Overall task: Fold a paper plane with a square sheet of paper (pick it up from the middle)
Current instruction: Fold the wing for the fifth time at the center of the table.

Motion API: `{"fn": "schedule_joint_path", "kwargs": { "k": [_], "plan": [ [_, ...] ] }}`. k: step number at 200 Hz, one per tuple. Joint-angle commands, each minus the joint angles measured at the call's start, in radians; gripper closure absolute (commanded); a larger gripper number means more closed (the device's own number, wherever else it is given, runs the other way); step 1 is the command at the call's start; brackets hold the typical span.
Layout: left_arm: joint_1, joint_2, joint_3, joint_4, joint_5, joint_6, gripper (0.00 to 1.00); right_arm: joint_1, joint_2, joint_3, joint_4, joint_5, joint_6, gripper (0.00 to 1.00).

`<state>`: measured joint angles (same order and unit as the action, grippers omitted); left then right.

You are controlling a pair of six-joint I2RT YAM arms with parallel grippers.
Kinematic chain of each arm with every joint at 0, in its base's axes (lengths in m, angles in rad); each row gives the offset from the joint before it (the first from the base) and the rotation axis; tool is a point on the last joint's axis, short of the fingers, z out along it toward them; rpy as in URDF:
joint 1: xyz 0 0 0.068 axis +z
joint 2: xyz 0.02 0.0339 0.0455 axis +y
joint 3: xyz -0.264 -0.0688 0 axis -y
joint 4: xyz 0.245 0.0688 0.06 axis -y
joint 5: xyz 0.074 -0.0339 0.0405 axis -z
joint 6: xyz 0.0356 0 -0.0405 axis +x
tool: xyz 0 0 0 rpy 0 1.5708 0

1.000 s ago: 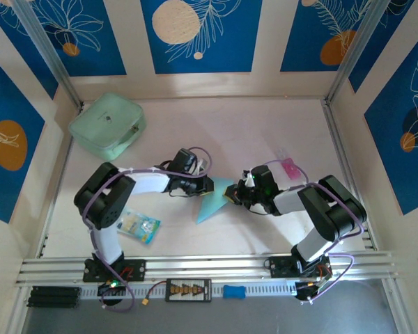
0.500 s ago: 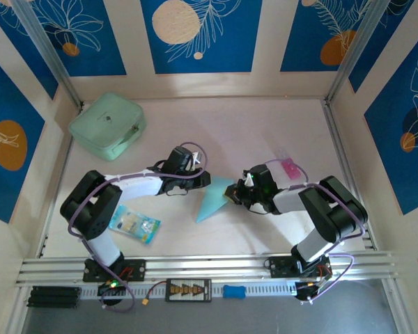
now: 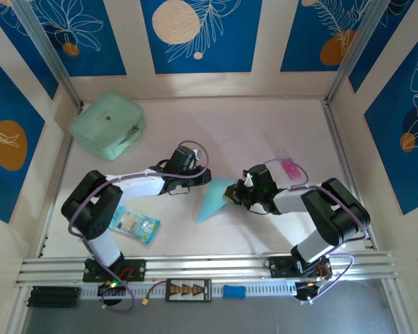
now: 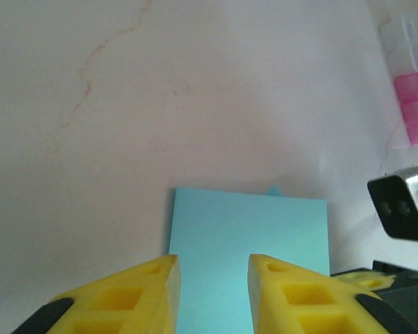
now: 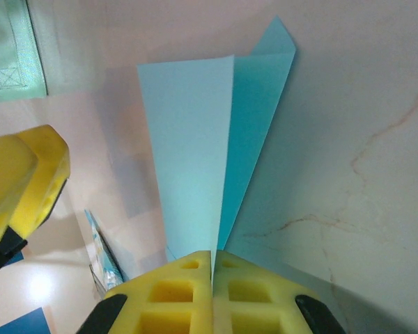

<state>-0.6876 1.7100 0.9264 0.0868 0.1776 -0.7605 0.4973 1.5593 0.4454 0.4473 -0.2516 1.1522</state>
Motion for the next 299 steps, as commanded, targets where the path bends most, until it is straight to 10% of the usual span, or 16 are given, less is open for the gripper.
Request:
{"fn": "schedule_joint_path", "kwargs": {
  "k": [1, 174, 299],
  "plan": [
    [-0.011, 0.013, 0.038, -0.036, -0.040, 0.010, 0.65, -0.008, -0.026, 0.012, -0.044, -0.011, -0.023, 0.97],
    [-0.082, -0.219, -0.120, -0.148, 0.027, 0.217, 0.49, 0.001, -0.206, -0.010, -0.207, 0.058, 0.007, 0.97],
    [-0.380, -0.110, -0.019, -0.302, -0.240, 0.393, 0.50, 0.006, -0.153, 0.003, -0.149, 0.033, 0.102, 0.97]
  ]
}}
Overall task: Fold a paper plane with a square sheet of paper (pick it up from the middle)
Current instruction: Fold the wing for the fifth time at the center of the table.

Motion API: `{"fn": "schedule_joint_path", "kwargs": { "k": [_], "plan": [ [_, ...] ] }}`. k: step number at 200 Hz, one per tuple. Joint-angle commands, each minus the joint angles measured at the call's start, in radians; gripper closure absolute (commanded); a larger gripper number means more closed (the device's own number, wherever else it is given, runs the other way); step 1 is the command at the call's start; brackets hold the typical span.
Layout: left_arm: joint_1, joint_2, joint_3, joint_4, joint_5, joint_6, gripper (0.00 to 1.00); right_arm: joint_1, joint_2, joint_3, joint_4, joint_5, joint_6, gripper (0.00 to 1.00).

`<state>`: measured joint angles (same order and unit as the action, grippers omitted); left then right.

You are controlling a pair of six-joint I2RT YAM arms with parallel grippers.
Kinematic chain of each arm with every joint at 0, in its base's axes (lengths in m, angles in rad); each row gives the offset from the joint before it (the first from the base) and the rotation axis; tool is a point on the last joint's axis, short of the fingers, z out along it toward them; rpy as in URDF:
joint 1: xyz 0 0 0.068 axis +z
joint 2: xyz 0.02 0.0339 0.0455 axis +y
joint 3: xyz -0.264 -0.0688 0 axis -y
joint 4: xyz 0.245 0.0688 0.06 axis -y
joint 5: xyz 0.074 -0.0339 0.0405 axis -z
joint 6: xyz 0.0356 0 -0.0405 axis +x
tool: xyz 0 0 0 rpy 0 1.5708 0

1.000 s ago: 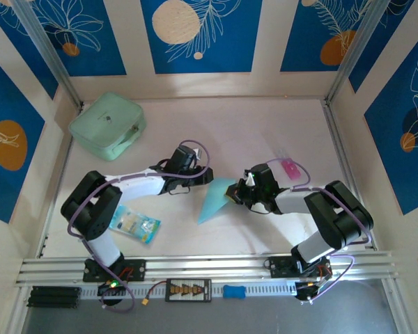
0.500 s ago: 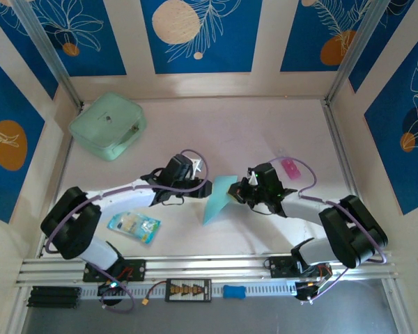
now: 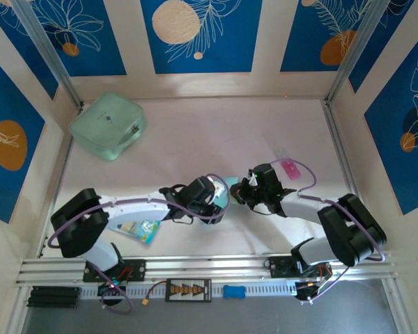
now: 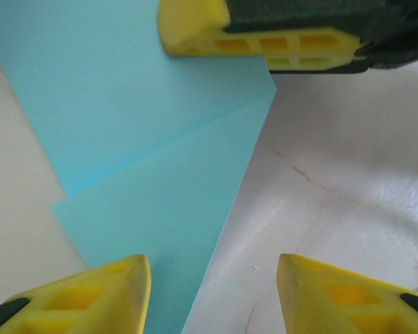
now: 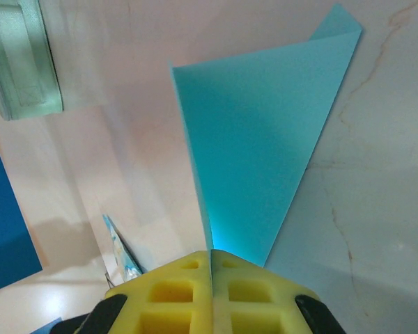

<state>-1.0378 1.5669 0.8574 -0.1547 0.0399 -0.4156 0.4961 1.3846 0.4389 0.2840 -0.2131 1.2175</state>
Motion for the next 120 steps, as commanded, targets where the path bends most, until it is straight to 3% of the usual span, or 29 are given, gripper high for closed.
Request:
{"fn": "schedule_joint_path", "kwargs": {
  "k": [1, 120],
  "plan": [
    [-0.031, 0.035, 0.050, -0.063, -0.107, 0.049, 0.50, 0.007, 0.022, 0.009, 0.014, -0.006, 0.038, 0.97],
    [-0.097, 0.150, 0.122, -0.123, -0.266, 0.096, 0.62, 0.007, 0.015, 0.028, -0.015, 0.002, 0.071, 0.98]
  ]
}}
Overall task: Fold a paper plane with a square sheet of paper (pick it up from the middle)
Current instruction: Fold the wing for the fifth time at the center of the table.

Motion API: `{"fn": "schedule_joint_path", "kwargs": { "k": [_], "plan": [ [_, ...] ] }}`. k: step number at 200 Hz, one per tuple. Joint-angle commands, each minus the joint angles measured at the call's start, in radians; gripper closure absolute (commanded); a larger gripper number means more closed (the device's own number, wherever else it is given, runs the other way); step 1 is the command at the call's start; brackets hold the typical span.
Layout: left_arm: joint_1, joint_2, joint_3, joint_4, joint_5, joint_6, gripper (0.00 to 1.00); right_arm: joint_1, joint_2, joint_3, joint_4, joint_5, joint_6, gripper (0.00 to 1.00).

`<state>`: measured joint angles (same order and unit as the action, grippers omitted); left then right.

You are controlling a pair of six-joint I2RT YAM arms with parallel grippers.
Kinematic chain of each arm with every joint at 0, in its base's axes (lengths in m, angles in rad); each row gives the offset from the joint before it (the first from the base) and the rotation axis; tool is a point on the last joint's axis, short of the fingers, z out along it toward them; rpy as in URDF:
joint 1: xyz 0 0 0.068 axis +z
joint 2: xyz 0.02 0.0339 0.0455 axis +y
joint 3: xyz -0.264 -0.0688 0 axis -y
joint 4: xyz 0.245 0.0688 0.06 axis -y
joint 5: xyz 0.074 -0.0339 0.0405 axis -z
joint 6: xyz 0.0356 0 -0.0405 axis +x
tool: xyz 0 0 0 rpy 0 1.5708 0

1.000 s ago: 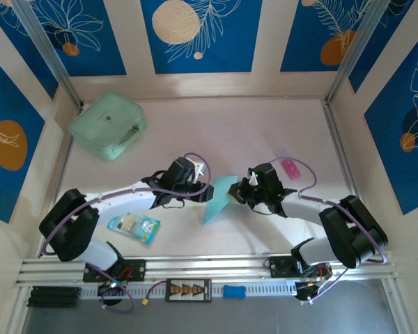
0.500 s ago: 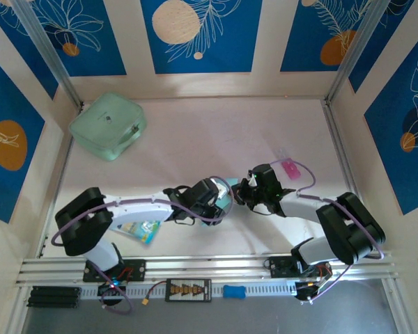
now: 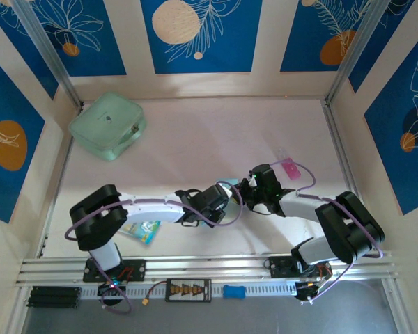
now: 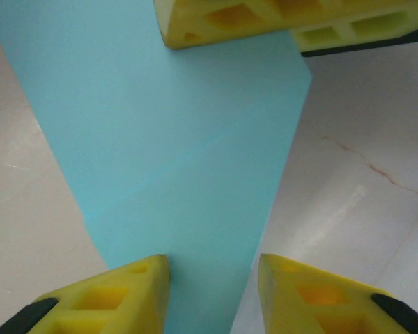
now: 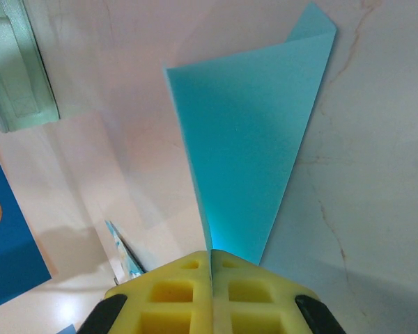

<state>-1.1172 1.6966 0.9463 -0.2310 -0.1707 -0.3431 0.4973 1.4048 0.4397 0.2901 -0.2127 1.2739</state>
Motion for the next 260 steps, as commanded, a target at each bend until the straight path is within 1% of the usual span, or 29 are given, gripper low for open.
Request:
{"fn": "schedule_joint_path", "kwargs": {
  "k": [1, 73, 96, 133, 242, 260],
  "plan": [
    [-0.018, 0.021, 0.034, -0.047, -0.056, 0.024, 0.62, 0.007, -0.006, 0.028, -0.022, 0.001, 0.015, 0.98],
    [-0.028, 0.026, 0.043, -0.071, -0.115, 0.020, 0.67, 0.006, -0.024, 0.028, -0.037, 0.008, 0.022, 0.98],
    [-0.028, 0.030, 0.043, -0.069, -0.119, 0.019, 0.67, 0.005, -0.032, 0.027, -0.042, 0.008, 0.022, 0.98],
    [-0.030, 0.032, 0.048, -0.069, -0.128, 0.018, 0.71, 0.006, -0.029, 0.026, -0.040, 0.001, 0.022, 0.98],
    [-0.041, 0.055, 0.062, -0.081, -0.171, 0.026, 0.68, 0.005, -0.019, 0.034, -0.035, -0.008, 0.024, 0.98],
    [-0.043, 0.056, 0.064, -0.087, -0.185, 0.027, 0.65, 0.006, -0.014, 0.037, -0.034, -0.011, 0.024, 0.98]
  ]
}}
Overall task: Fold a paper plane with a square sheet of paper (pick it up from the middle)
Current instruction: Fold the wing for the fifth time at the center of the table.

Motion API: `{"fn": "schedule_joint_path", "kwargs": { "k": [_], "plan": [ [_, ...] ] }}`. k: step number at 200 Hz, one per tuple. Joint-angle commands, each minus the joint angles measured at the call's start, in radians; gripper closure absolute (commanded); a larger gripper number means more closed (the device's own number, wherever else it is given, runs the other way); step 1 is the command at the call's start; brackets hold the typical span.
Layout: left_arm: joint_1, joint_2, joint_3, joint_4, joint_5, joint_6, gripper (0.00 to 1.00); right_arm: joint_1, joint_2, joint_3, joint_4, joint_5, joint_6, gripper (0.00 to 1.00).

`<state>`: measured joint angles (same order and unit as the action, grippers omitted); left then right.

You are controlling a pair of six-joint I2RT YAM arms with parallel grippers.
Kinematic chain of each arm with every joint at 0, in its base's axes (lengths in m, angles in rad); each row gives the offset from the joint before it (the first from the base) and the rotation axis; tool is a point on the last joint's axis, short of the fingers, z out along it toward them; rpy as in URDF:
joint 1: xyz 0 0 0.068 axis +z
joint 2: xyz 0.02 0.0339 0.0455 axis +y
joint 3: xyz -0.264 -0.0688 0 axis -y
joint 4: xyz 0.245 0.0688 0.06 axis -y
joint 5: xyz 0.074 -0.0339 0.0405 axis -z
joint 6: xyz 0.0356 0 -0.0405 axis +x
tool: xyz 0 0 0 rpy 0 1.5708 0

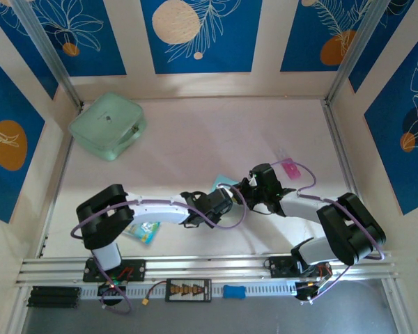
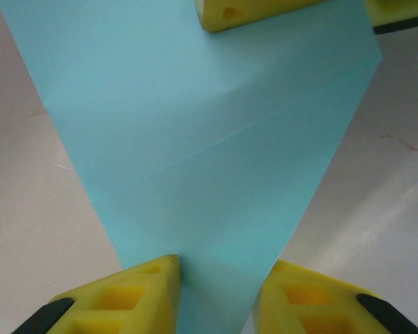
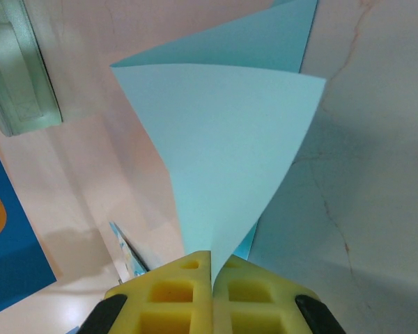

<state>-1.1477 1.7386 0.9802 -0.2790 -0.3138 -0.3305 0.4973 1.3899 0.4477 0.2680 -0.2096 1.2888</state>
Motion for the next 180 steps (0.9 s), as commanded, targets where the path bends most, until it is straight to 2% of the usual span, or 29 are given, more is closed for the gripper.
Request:
{"fn": "schedule_joint_path", "kwargs": {
  "k": [1, 30, 107, 156, 180],
  "plan": [
    [-0.012, 0.014, 0.030, -0.039, -0.044, 0.014, 0.64, 0.006, 0.001, 0.029, -0.012, -0.014, 0.009, 0.98],
    [-0.022, -0.002, 0.018, -0.018, -0.043, 0.023, 0.59, 0.004, 0.005, 0.033, -0.010, -0.016, 0.008, 0.98],
    [-0.035, -0.029, -0.005, 0.013, -0.059, 0.040, 0.52, 0.004, 0.010, 0.034, -0.010, -0.016, 0.008, 0.98],
    [-0.035, -0.001, 0.017, -0.017, -0.075, 0.038, 0.65, 0.004, 0.005, 0.036, -0.013, -0.017, 0.008, 0.98],
    [-0.035, 0.004, 0.019, -0.024, -0.090, 0.038, 0.67, 0.004, 0.002, 0.032, -0.015, -0.017, 0.010, 0.98]
  ]
}}
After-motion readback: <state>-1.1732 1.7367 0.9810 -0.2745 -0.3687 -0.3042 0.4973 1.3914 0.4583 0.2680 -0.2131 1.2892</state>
